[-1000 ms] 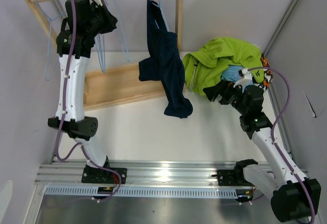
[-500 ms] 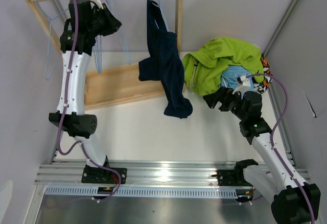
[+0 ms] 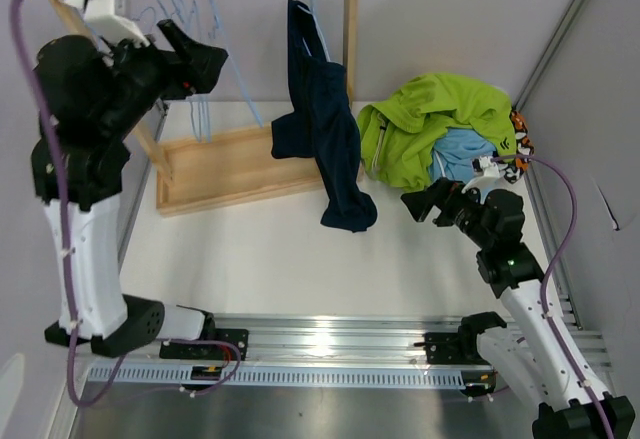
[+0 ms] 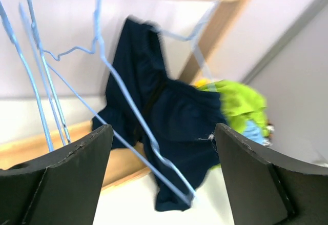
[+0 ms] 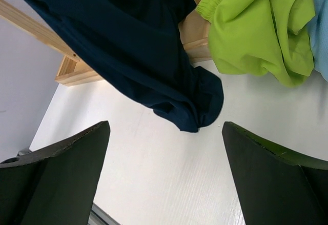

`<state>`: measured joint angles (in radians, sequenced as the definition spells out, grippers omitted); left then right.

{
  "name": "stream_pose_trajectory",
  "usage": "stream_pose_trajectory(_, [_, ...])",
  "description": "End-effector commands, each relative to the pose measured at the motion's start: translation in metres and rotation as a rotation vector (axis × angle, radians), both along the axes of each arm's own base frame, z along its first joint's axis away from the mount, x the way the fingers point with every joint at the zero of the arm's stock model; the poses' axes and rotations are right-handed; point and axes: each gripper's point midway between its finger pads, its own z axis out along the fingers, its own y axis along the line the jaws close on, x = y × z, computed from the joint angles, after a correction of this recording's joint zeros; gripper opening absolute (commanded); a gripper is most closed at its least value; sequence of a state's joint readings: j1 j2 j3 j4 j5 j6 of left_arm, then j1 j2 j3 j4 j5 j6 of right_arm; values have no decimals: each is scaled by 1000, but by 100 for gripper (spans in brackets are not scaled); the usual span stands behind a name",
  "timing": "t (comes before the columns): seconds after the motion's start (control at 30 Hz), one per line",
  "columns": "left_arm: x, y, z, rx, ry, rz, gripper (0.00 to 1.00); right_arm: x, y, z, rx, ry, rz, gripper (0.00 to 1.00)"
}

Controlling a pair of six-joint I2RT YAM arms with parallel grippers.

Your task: Remove the shorts from the hanger

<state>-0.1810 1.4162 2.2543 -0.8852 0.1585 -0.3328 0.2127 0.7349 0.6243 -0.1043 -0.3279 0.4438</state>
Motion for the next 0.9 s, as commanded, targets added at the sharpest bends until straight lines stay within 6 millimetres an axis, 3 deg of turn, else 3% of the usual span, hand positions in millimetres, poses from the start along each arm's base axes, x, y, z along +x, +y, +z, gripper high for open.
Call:
stream_pose_trajectory(0.0, [-34, -15, 18, -40, -57, -85, 86, -7, -1, 27, -2, -66, 4, 99])
stream_pose_trajectory(0.1, [-38, -37, 21, -64, -71, -171, 85, -8, -2, 29, -3, -64, -5, 100])
stream_pose_trajectory(0.3, [-7, -91, 12, -71, -48, -226, 83, -14, -5, 32, -12, -75, -11, 99])
stream_pose_trajectory(0.33, [8, -100, 8, -68, -33, -218, 83, -14, -6, 32, -16, -76, -17, 99])
stream_pose_trajectory(0.63, [74, -132, -3, -148, -39, -105, 83, -23, -8, 36, -22, -84, -11, 99])
stream_pose_trajectory(0.87, [114, -163, -32, -157, -5, -109, 82, -24, -5, 34, -21, -82, 8, 99])
